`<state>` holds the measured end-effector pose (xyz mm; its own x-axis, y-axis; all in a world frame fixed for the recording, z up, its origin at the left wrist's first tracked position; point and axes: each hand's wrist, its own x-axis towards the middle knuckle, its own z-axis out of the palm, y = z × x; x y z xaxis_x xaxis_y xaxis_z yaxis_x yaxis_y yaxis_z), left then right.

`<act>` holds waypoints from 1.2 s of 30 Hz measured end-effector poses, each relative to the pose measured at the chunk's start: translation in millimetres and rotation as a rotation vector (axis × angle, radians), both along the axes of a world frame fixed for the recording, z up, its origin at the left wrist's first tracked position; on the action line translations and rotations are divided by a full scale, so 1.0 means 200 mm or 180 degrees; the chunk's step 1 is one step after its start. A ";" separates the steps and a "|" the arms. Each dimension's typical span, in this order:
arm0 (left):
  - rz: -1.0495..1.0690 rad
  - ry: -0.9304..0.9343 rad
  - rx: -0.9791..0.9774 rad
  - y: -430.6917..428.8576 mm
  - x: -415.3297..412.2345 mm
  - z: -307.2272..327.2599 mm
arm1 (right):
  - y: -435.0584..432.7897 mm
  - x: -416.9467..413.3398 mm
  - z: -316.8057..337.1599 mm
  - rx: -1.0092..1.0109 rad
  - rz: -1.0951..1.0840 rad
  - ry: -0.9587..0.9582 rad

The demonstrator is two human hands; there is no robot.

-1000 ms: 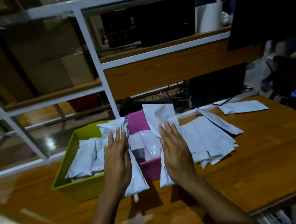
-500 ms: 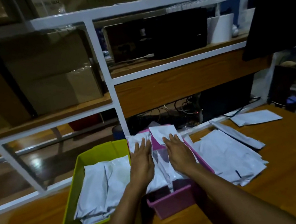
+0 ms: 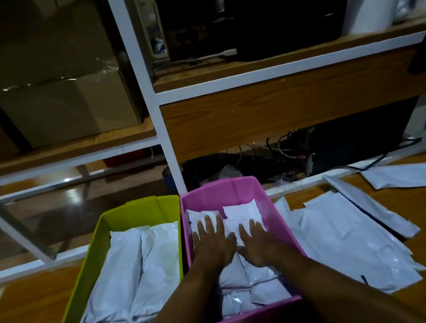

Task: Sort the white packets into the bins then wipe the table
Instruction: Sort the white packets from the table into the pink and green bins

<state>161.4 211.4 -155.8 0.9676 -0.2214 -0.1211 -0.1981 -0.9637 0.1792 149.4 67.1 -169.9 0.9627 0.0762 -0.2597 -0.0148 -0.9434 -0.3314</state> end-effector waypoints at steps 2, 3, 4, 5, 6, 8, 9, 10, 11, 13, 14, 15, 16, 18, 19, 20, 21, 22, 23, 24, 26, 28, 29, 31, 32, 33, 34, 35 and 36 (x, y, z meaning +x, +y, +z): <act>0.0003 -0.0018 0.0003 0.00 0.01 -0.01 | 0.01 0.02 -0.06 -0.0084 0.0147 -0.0426; 0.0000 -0.0034 -0.0001 0.00 0.01 -0.02 | 0.01 0.01 -0.09 -0.0194 0.0151 -0.0348; 0.0000 -0.0061 0.0019 0.00 0.02 -0.03 | 0.01 0.02 -0.13 -0.0234 0.0219 -0.0312; 0.0007 -0.0062 0.0046 0.00 0.02 -0.05 | 0.01 0.03 -0.15 -0.0209 0.0231 -0.0196; 0.0015 -0.0028 0.0077 0.00 0.03 -0.06 | 0.00 0.04 -0.19 -0.0206 0.0186 -0.0140; 0.0032 0.0030 0.0079 -0.01 0.03 -0.05 | 0.00 0.06 -0.21 -0.0057 0.0180 -0.0066; 0.0039 0.0047 0.0058 -0.01 0.04 -0.04 | 0.00 0.07 -0.20 0.0061 0.0195 -0.0057; 0.0069 0.0053 -0.0028 -0.01 0.05 -0.02 | 0.01 0.06 -0.17 0.0180 0.0121 -0.0086; 0.0062 0.0069 -0.0114 0.00 0.05 -0.01 | 0.01 0.06 -0.14 0.0164 0.0047 0.0026; 0.0078 0.0141 -0.0442 0.01 0.04 0.04 | 0.02 0.05 -0.05 -0.0001 -0.0016 -0.0007; 0.0044 0.0093 -0.0652 0.02 0.04 0.05 | 0.02 0.05 -0.02 0.0068 -0.0069 -0.0164; 0.0019 -0.0013 -0.0873 0.04 0.03 0.07 | 0.03 0.05 0.03 0.0153 -0.0111 -0.0305; 0.0001 -0.0067 -0.1065 0.06 0.03 0.08 | 0.02 0.05 0.06 0.0240 -0.0130 -0.0384; -0.0016 -0.0209 -0.1290 0.07 -0.01 0.16 | 0.00 0.04 0.14 0.0320 -0.0103 -0.0589; 0.0040 -0.0322 -0.1436 0.07 -0.04 0.22 | -0.01 0.02 0.19 0.0369 -0.0131 -0.0641; 0.0081 -0.0442 -0.1583 0.07 -0.07 0.28 | -0.02 -0.01 0.24 0.0481 -0.0173 -0.0753; 0.0091 -0.0576 -0.1738 0.08 -0.09 0.32 | -0.03 -0.05 0.32 0.0567 -0.0195 -0.0867; 0.0040 -0.0768 -0.1835 0.08 -0.10 0.36 | -0.03 -0.10 0.38 0.0650 -0.0218 -0.1012; -0.0032 -0.0903 -0.1891 0.09 -0.13 0.39 | -0.04 -0.16 0.44 0.0715 -0.0242 -0.1124; -0.0102 -0.1017 -0.1952 0.09 -0.16 0.42 | -0.06 -0.22 0.49 0.0744 -0.0256 -0.1247; -0.0202 -0.1193 -0.2032 0.07 -0.24 0.48 | -0.10 -0.37 0.57 0.0788 -0.0332 -0.1526; -0.0283 -0.1336 -0.2164 0.02 -0.35 0.54 | -0.15 -0.53 0.59 0.0840 -0.0438 -0.1836; -0.0314 -0.1364 -0.2242 -0.01 -0.41 0.56 | -0.19 -0.60 0.59 0.0877 -0.0498 -0.2004; -0.0429 -0.1380 -0.2386 -0.09 -0.53 0.56 | -0.27 -0.72 0.58 0.0934 -0.0662 -0.2276; -0.0485 -0.1371 -0.2418 -0.14 -0.58 0.55 | -0.32 -0.77 0.56 0.0952 -0.0750 -0.2365; -0.0521 -0.1348 -0.2423 -0.19 -0.62 0.53 | -0.37 -0.82 0.54 0.0975 -0.0825 -0.2433; -0.0547 -0.1321 -0.2425 -0.24 -0.67 0.51 | -0.43 -0.86 0.51 0.1000 -0.0888 -0.2479; -0.0571 -0.1287 -0.2431 -0.29 -0.70 0.50 | -0.49 -0.89 0.48 0.1012 -0.0953 -0.2495; -0.0582 -0.1241 -0.2422 -0.35 -0.73 0.48 | -0.56 -0.92 0.46 0.1012 -0.1016 -0.2482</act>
<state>14.8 142.2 -60.6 0.8508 -0.2633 0.4548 -0.5190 -0.5572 0.6482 -34.0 -44.0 -78.2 0.8444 -0.2683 0.4637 0.0778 -0.7949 -0.6017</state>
